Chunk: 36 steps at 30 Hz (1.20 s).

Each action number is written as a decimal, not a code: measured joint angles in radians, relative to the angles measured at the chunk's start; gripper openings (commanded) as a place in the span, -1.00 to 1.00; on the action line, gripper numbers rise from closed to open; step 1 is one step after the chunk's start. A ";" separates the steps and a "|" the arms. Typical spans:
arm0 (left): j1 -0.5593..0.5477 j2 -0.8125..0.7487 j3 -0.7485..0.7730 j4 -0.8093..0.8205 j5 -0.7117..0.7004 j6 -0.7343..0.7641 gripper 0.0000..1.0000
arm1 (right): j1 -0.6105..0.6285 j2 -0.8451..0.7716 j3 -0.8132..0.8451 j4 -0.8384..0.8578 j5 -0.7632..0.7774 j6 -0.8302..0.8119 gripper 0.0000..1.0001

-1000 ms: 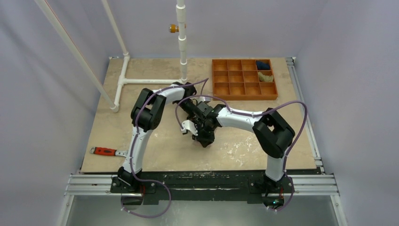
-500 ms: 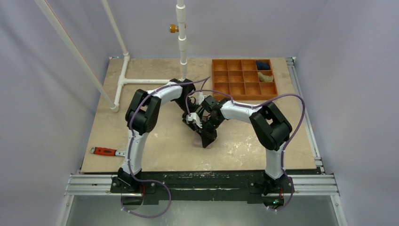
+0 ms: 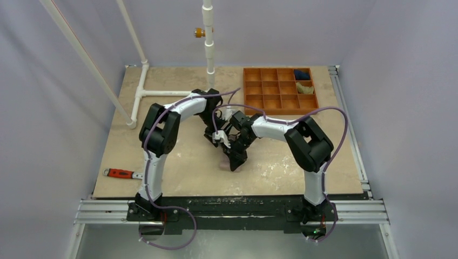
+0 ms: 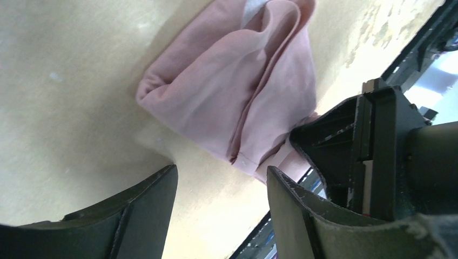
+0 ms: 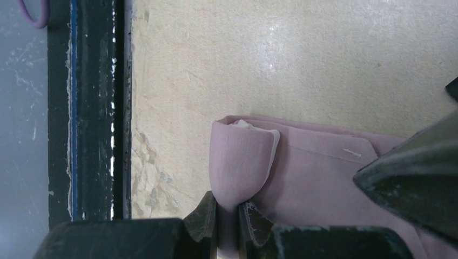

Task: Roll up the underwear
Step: Roll the underwear to the center of the board.

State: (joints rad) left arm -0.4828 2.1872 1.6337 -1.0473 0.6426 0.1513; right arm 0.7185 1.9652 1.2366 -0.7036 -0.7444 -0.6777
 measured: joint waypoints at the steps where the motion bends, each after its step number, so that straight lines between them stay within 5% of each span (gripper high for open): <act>1: 0.004 -0.008 -0.008 0.004 -0.013 0.001 0.26 | 0.000 0.004 0.002 0.000 -0.006 0.000 -1.00; 20: 0.262 -0.119 -0.117 0.060 -0.156 0.025 0.26 | -0.048 0.073 0.030 -0.122 -0.095 0.049 -1.00; 36: 0.207 -0.867 -0.626 0.404 -0.107 0.098 0.26 | -0.183 0.390 0.309 -0.626 -0.219 -0.206 -1.00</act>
State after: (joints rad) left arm -0.2760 1.3205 1.0077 -0.6437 0.5354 0.2497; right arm 0.5350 2.3554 1.5455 -1.3300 -0.9638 -0.8841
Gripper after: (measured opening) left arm 0.629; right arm 0.090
